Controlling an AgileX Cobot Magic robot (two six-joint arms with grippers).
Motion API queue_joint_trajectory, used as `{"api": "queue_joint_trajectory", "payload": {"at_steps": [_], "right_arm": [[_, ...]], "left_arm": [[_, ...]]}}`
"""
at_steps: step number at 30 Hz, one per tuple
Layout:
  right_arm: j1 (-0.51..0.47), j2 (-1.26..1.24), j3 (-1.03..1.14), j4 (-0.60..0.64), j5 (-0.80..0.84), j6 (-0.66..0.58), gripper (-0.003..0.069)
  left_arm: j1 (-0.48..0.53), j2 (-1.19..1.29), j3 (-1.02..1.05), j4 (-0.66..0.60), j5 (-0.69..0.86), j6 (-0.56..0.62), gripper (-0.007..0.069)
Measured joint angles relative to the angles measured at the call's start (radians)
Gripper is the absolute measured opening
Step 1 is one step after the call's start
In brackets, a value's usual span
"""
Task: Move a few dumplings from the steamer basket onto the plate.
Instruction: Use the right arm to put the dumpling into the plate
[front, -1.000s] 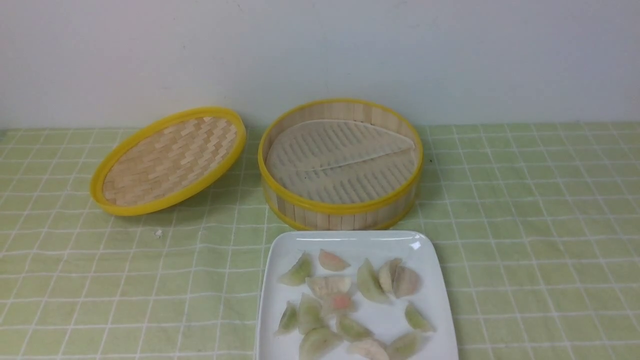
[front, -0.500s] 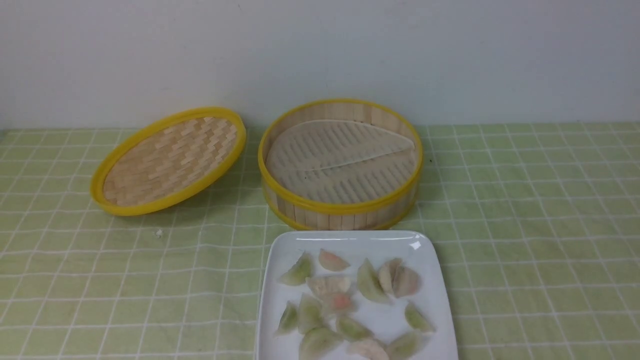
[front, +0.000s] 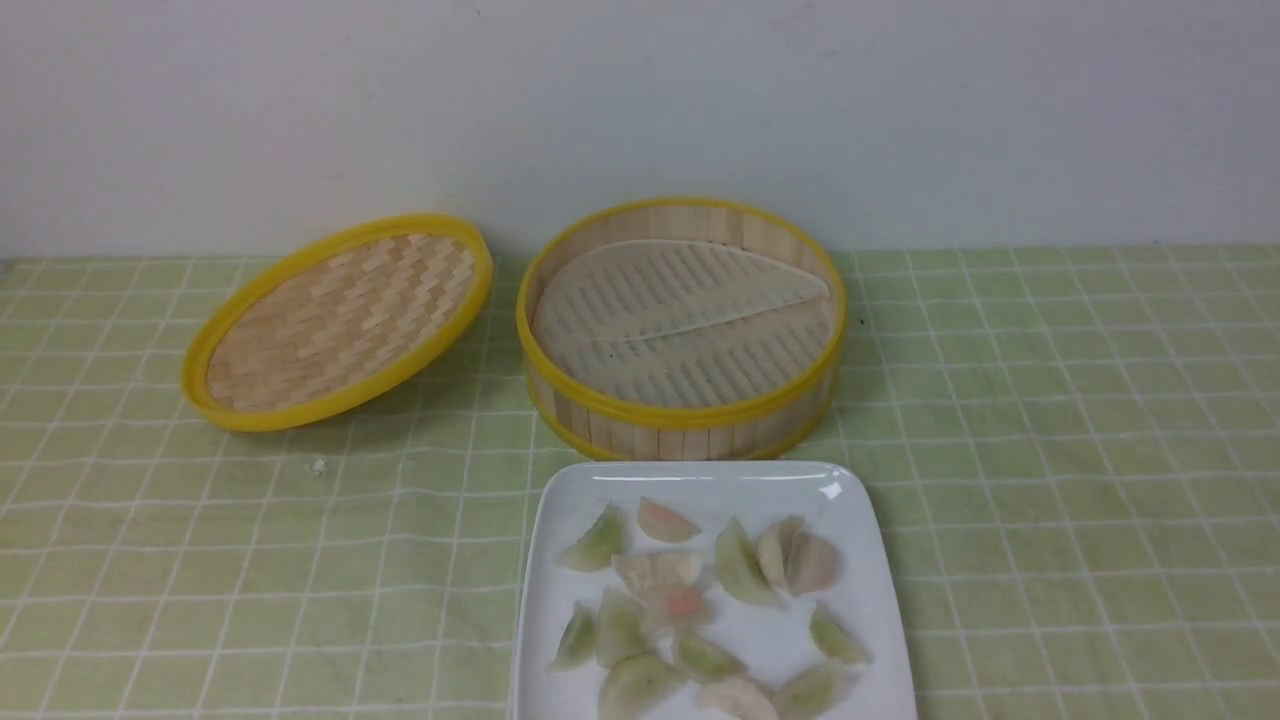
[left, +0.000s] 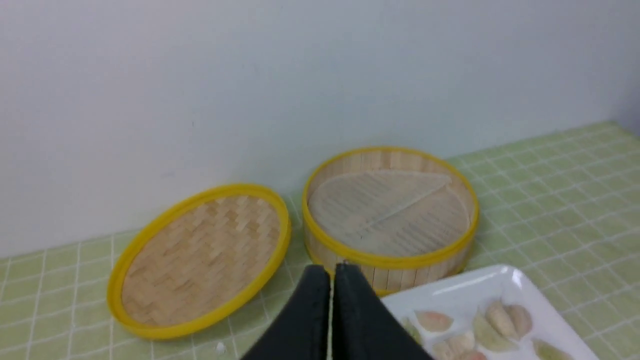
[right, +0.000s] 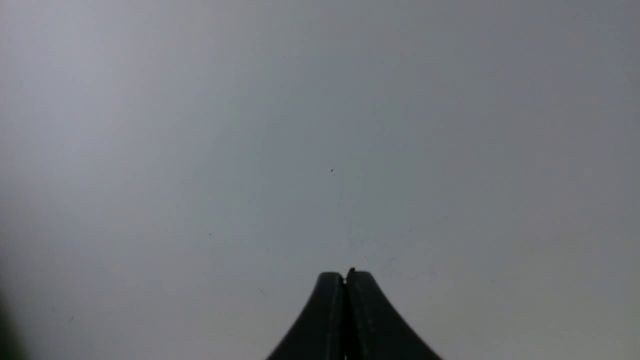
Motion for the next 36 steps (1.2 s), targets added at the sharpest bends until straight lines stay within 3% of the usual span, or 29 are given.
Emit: {"api": "queue_joint_trajectory", "payload": {"at_steps": [5,28,36], "right_arm": [[0.000,0.000,0.000,0.000,0.000,0.000,-0.0013],[-0.001,-0.001,0.000,-0.001,0.000,0.000,-0.0013],[-0.001,-0.001,0.000,-0.001,0.000,0.000,-0.0013]], "left_arm": [[0.000,-0.093,0.085,-0.023,-0.105,-0.034,-0.0006],[0.000,-0.121,0.119,0.016,-0.075,-0.025,-0.0006],[0.102,-0.179,0.366,0.045,-0.227,0.035,-0.0006]]}}
